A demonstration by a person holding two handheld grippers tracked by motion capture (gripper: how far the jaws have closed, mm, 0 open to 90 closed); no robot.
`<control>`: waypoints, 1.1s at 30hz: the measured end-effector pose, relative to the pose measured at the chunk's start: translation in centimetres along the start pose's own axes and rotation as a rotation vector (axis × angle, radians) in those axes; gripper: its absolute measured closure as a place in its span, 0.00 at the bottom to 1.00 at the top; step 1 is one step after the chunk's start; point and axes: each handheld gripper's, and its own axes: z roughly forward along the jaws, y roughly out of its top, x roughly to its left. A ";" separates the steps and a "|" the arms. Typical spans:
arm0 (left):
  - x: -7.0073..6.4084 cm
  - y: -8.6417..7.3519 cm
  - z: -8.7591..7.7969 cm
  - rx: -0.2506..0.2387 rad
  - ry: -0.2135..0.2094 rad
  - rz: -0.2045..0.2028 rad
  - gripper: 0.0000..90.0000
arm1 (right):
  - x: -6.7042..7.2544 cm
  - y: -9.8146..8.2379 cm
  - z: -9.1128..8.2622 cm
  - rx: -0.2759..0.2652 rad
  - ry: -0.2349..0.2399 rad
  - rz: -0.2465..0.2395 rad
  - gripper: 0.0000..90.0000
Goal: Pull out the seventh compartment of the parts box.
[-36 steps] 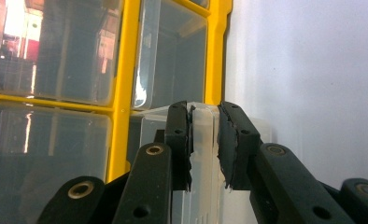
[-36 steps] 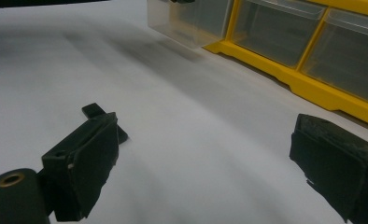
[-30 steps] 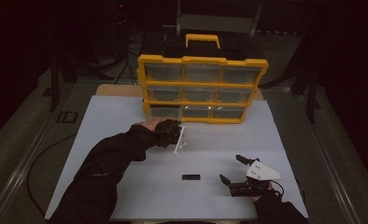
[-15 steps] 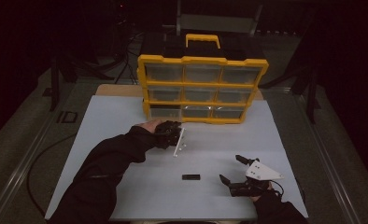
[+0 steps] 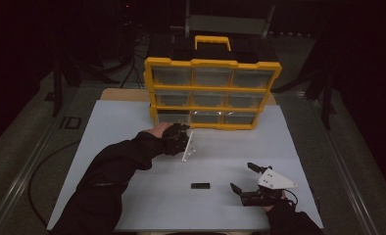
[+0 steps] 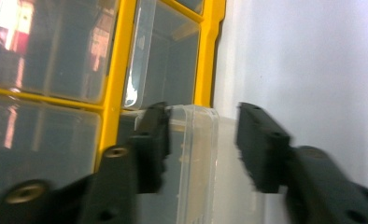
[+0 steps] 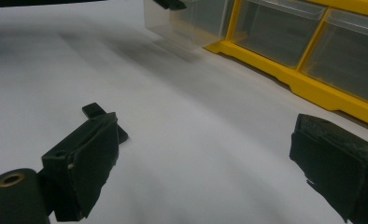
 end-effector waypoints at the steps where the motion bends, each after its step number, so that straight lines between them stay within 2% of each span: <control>1: 0.1 0.0 0.0 0.004 -0.011 -0.023 0.51 | 0.0 0.0 0.0 0.000 0.000 0.000 0.09; 3: 0.3 0.0 -0.1 0.009 -0.030 -0.053 0.42 | 0.0 0.0 0.0 0.000 0.000 0.000 0.09; 8: 1.1 -0.4 -0.3 -0.021 -0.087 -0.201 0.21 | 0.0 0.0 0.0 0.000 -0.001 0.000 0.09; 11: 1.6 -0.8 -0.5 -0.052 -0.115 -0.280 0.15 | 0.0 0.0 0.0 0.000 -0.002 -0.001 0.09; 14: 2.1 -1.1 -0.8 -0.062 -0.178 -0.354 0.05 | 0.0 0.0 0.0 0.000 -0.001 -0.001 0.09; 17: 2.3 -1.5 -1.0 -0.078 -0.209 -0.414 0.01 | 0.0 0.0 0.0 0.000 -0.002 0.001 0.09; 22: 2.8 -2.5 -1.9 -0.132 -0.218 -0.512 0.00 | 0.0 0.0 0.0 -0.004 -0.002 -0.003 0.09; 25: 2.8 -3.0 -2.4 -0.160 -0.228 -0.546 0.00 | 0.0 0.0 0.0 -0.001 -0.002 0.001 0.09; 29: 2.5 -3.6 -3.0 -0.164 -0.239 -0.551 0.00 | 0.0 0.0 0.0 -0.003 0.000 0.001 0.09; 33: 2.2 -4.0 -3.8 -0.195 -0.246 -0.550 0.00 | 0.1 0.0 0.1 -0.005 0.000 0.004 0.09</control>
